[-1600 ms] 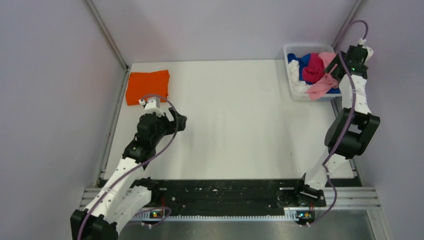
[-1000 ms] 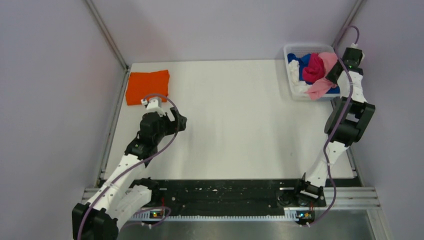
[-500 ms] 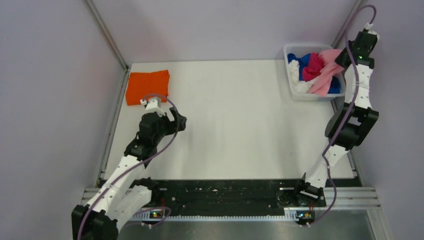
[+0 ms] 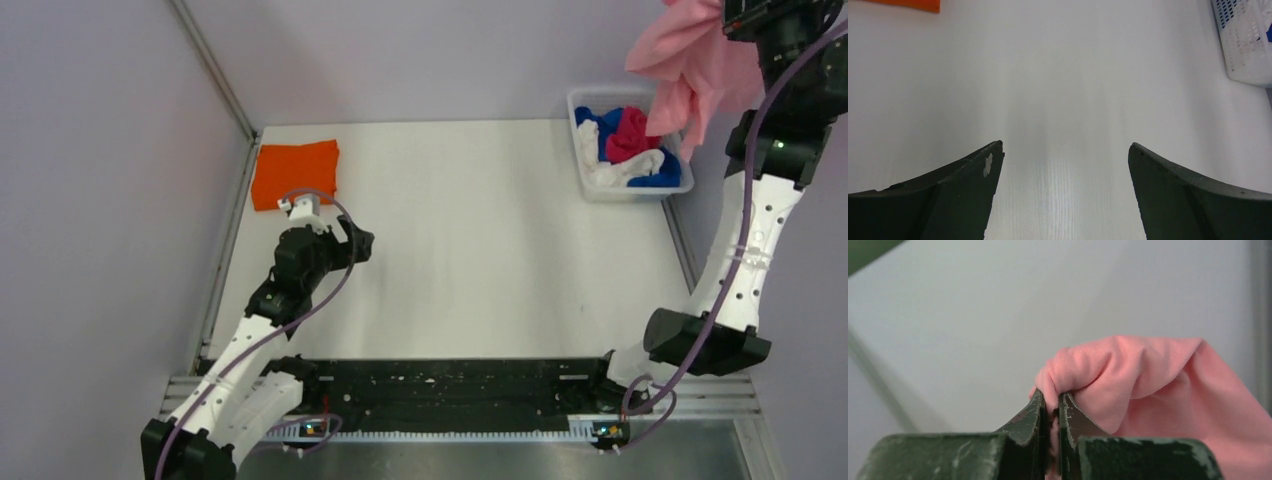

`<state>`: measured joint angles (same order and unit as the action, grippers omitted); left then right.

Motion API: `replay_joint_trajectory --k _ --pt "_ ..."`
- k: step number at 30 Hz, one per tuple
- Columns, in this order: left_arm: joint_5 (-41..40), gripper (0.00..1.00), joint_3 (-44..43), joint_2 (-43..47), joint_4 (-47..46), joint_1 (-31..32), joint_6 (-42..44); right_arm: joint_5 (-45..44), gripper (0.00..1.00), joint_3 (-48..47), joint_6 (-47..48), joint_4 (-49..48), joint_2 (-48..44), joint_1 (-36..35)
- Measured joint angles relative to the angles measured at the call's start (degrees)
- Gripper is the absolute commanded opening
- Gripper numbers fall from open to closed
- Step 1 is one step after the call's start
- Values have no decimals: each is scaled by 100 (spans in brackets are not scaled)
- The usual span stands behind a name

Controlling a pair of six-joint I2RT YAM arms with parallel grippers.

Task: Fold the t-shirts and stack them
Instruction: Move the tshirt to the center of the board

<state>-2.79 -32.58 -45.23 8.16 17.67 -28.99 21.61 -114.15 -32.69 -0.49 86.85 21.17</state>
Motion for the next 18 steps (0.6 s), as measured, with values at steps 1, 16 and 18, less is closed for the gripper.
replay_joint_trajectory --k 1,16,18 --pt "20 99 0 11 0 0 -11 378 0 0 -278 -280 -146 -35" --pt "-1204 99 -4 334 533 0 -708 2483 3 1604 -1161 -1182 -656 -3989" --pt "-1613 99 -15 428 789 0 -938 2535 5 2275 -1071 -1207 -831 -4304"
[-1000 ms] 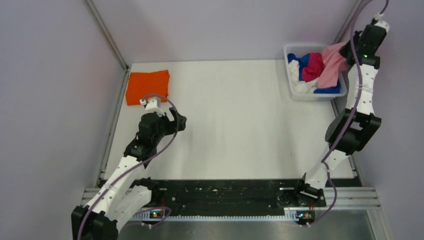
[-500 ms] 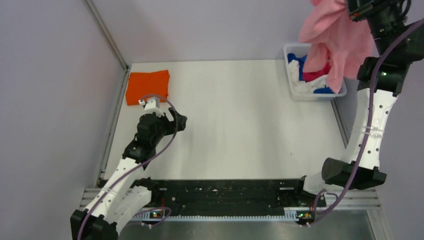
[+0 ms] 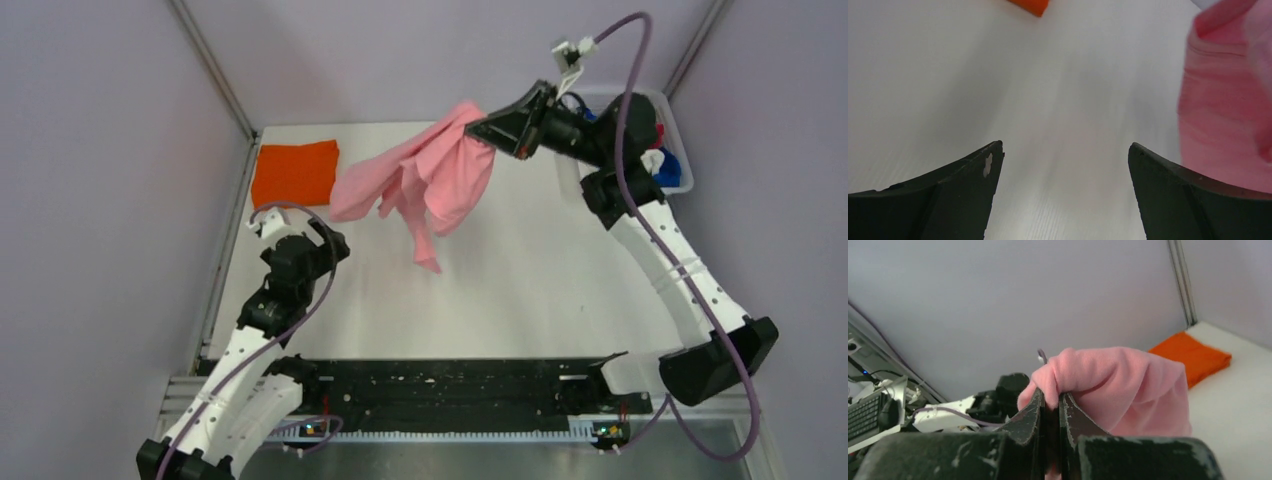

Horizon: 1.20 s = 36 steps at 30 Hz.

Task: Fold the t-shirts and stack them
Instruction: Move the tshirt to the center of the board, then flatten out the tshirt

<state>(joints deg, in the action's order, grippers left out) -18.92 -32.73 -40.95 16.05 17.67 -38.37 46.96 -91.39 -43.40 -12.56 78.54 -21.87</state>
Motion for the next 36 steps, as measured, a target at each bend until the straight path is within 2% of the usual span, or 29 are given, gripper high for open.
replay_joint_trajectory --k 3,5,6,8,9,10,15,16,18,21,23,27,30,32,36 --pt "-603 99 -57 146 448 0 -369 -157 7 1469 247 55 -540 -105" --pt "-925 99 -131 201 723 0 -573 -719 8 2522 514 367 -990 -83" --pt "-1034 99 -168 210 822 0 -660 -1058 17 2938 638 551 -1174 -79" --pt "-1235 99 -243 201 977 0 -813 -2041 55 3775 911 1147 -1534 -61" --pt "-1294 99 -275 166 1038 -2 -866 -2479 67 4024 960 1451 -1631 -31" --pt "-1333 99 -302 120 1073 0 -916 -3040 71 4232 1069 1862 -1685 20" --pt "-1182 99 -426 -446 1088 -7 -1045 -5574 80 4428 1294 3595 -1663 238" --pt "-1071 99 -459 -627 1080 -7 -1054 -5853 85 4428 1290 3740 -1685 247" --pt "-697 97 -531 -1043 1032 -7 -1014 -6170 87 4446 1283 3873 -1779 251" --pt "219 97 -723 -1683 957 -9 -763 -6196 89 4597 1263 3794 -2072 249" --pt "1003 96 -876 -2098 868 28 -560 -5923 90 4835 1222 3661 -2267 249" --pt "1958 91 -839 -2498 590 275 -374 -5243 90 5600 1049 3515 -2527 179" --pt "2446 88 -719 -2728 411 509 -317 -4752 90 6223 807 3545 -2752 -105" --pt "2677 82 -697 -2983 385 719 -234 -4542 90 6537 595 3528 -2949 -422" --pt "2730 76 -699 -3438 367 1115 -151 -4474 89 6732 317 3438 -3001 -1021"
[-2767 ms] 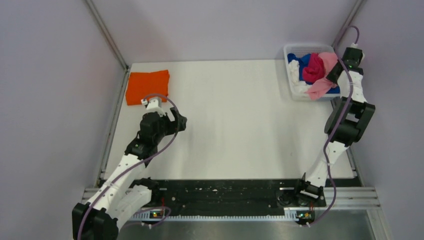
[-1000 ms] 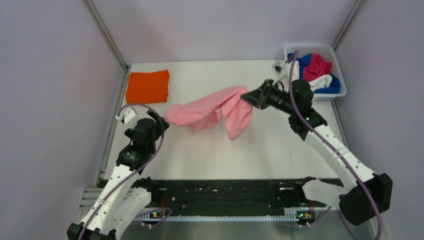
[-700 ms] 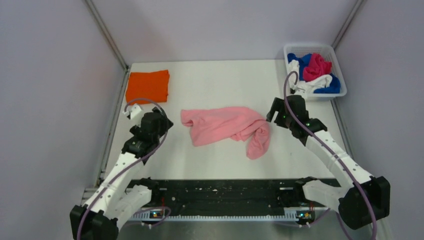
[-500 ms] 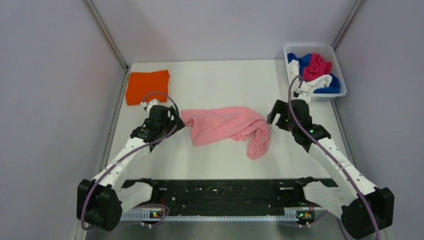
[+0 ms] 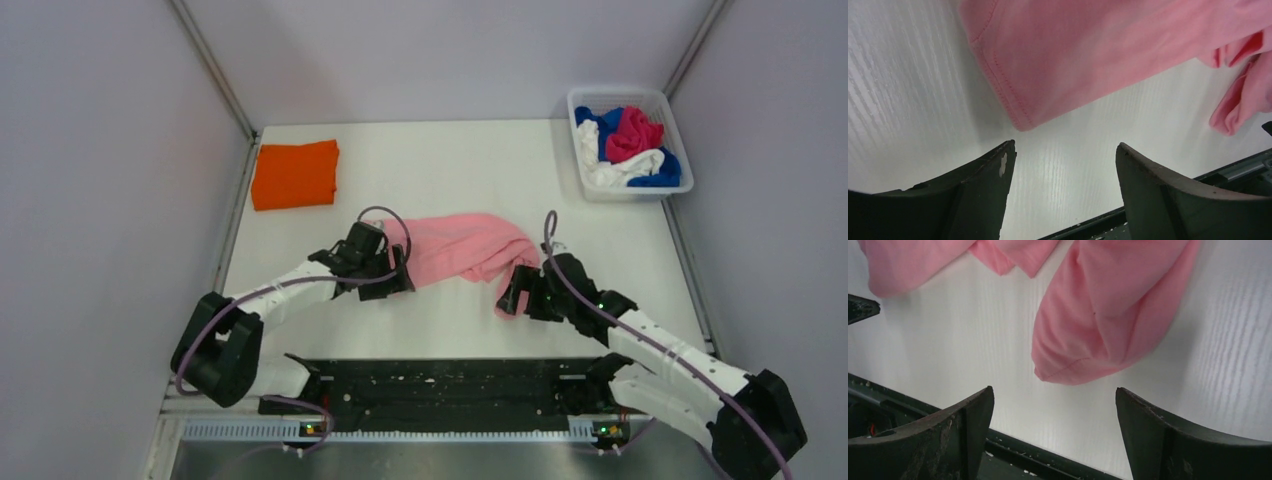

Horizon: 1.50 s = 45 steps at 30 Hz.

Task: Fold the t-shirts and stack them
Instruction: Flatten out the tshirt

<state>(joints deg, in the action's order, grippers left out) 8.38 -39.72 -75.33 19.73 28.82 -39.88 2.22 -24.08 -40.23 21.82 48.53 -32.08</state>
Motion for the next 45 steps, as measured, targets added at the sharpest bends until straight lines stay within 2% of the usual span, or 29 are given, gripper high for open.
replay_joint_trajectory --k 5,7,8,9,10,11,15,17,18,19,23,26,34,38,41,45 --pt "-170 65 -96 -588 42 175 61 -452 84 -122 -179 -181 774 -835" --pt "-205 57 -245 -754 17 197 83 -699 82 -243 -236 -243 1196 -1104" --pt "-227 48 -330 -863 -2 201 92 -811 80 -315 -260 -267 1397 -1228" --pt "-269 35 -411 -981 -28 212 105 -918 76 -387 -297 -297 1591 -1353" --pt "-299 16 -466 -1062 -46 219 96 -1073 72 -470 -332 -317 1757 -1471" --pt "-356 1 -507 -1154 -90 229 96 -1202 67 -546 -382 -365 1895 -1567" --pt "-382 0 -835 -1580 -179 243 157 -1731 41 -721 -673 -457 2297 -1733" --pt "-374 0 -966 -1714 -243 243 186 -1952 20 -723 -793 -448 2347 -1733" --pt "-398 0 -1005 -1753 -278 243 195 -2081 7 -721 -866 -411 2374 -1733" --pt "-428 0 -1012 -1759 -297 243 197 -2184 0 -721 -907 -380 2398 -1733" --pt "-678 0 -1010 -1611 -273 243 212 -2651 0 -721 -1097 -155 2422 -1733" --pt "-807 0 -1001 -1095 -262 240 319 -3042 0 -732 -1051 236 2157 -1733" --pt "-780 0 -986 1451 -693 243 741 -3705 0 -1587 39 772 -234 -1733" --pt "-754 0 -1239 2371 -667 243 949 -3598 0 -2299 774 715 -1412 -1733" --pt "-717 0 -1626 2885 -627 243 1117 -3171 0 -2813 1279 553 -2111 -1733" --pt "-621 0 -2435 3362 -597 243 1392 -2470 0 -3453 1775 151 -2605 -1733"
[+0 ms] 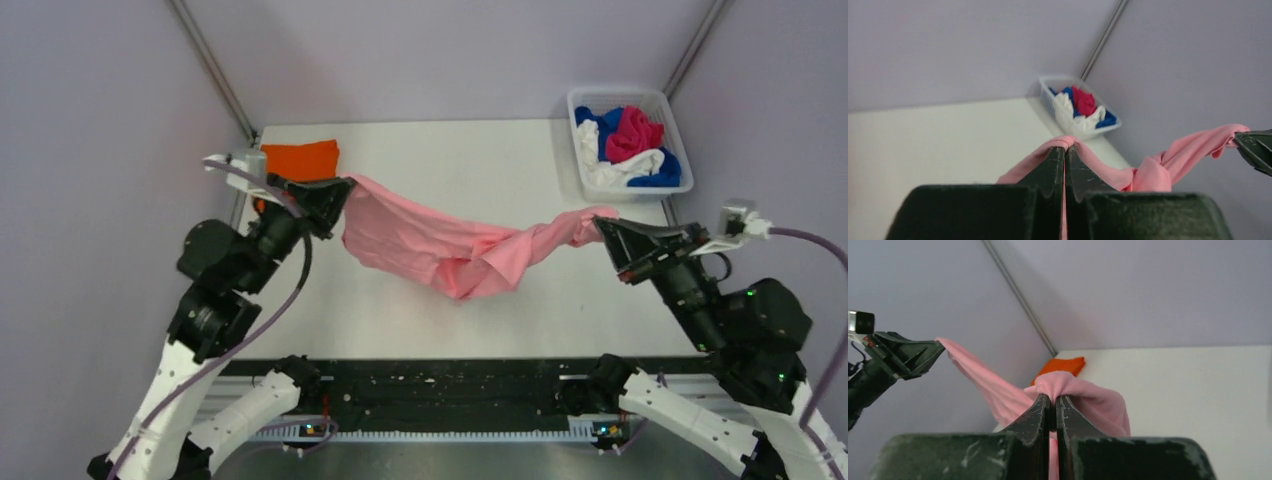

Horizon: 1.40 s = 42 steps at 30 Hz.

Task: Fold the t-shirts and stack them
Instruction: Flatten out the tshirt

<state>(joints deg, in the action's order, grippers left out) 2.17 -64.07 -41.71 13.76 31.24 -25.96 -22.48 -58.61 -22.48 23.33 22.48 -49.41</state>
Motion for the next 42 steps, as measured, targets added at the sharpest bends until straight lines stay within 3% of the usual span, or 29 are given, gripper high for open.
replay_joint_trajectory --k 7,12,15,19,21,23,24,25,26,27,28,30,33,37,42 --pt "83 0 -1685 326 138 0 363 1217 0 -1346 472 -306 103 0" --pt "-439 0 -1803 702 146 0 398 1290 0 -1709 841 -531 111 -2" --pt "-1189 0 -1497 697 144 0 398 850 0 -1410 981 -590 131 -4" --pt "-2465 0 -807 157 212 4 240 -549 0 -474 815 -584 476 -11" --pt "-3136 14 -411 -525 271 -20 39 -1386 2 181 612 -483 944 -9" --pt "-3519 21 -85 -1423 372 -188 -192 -2026 17 743 391 -275 1521 28" --pt "-3569 21 -7 -1740 422 -289 -286 -2227 30 1043 243 -192 1832 111" --pt "-3508 32 96 -2455 466 -542 -426 -2260 48 1357 116 -101 2164 293" --pt "-3357 74 125 -3097 544 -833 -555 -2085 65 1652 13 -44 2446 645" --pt "-3191 96 92 -3713 651 -1113 -656 -1718 82 1902 -83 35 2712 1211" --pt "-3038 98 -44 -4282 905 -1353 -739 -1384 95 2037 -236 96 2929 1781" --pt "-2848 99 -487 -5106 1493 -1637 -876 -870 99 2083 -481 210 3270 2763" --pt "-2529 99 -918 -5512 1797 -1714 -944 -413 99 2081 -675 144 3287 3018" --pt "-1873 99 -708 -4929 1672 -1620 -1005 358 99 2081 -710 -63 3064 3016" --pt "-658 99 621 -3845 1106 -1517 -1231 1930 99 2153 -697 -647 2968 2761"
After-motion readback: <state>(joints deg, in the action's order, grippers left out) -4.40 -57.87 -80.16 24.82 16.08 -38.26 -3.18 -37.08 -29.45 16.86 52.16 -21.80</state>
